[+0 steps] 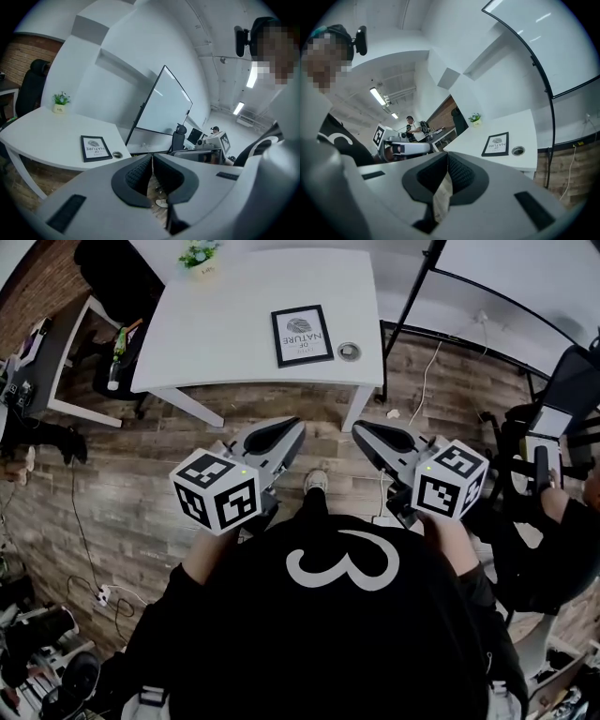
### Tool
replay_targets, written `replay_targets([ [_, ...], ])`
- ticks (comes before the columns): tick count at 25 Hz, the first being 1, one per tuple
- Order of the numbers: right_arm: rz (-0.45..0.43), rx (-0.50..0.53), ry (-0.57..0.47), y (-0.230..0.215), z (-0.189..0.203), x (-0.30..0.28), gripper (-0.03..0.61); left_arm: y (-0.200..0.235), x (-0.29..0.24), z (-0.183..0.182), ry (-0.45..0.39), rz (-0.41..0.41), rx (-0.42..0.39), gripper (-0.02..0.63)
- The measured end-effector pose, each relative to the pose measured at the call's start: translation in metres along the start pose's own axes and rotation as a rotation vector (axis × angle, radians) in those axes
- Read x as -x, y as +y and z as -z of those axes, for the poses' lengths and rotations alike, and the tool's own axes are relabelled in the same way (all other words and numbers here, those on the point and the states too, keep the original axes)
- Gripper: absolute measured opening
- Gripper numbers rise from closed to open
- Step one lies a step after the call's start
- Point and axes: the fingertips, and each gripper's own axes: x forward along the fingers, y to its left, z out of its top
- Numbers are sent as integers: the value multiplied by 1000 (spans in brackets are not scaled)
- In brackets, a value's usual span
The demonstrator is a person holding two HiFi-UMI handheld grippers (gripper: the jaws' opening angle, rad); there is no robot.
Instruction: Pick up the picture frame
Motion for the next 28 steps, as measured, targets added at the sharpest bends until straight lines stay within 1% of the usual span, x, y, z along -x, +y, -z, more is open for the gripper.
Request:
replay_targets([
  [4,22,-21,9,-24,-9,-20,25,29,-18,-7,19,13,31,23],
  [8,26,-50,43,-50,-24,-56,25,70,-37,-27,24,31,76,20],
  [10,26,-54,52,-58,-34,-73,25,89,-42,-36,27,36,84,20],
  [15,24,-34,34,-62,-36,-77,25,98,-44,-33,17,39,69,20],
  [18,23,-34,24,-79,-56,-102,25,128,-56,-49,29,32,68,21],
  [21,47,-39,33,-102,-74,-128,25,157,-69,-70,37,40,68,20],
  [23,54,-49,31,-110,-80,-136,25,164,-74,-77,41,48,58,21],
  [28,77,-66,6,-123,-87,-143,25,175,-81,-85,42,36,43,21],
])
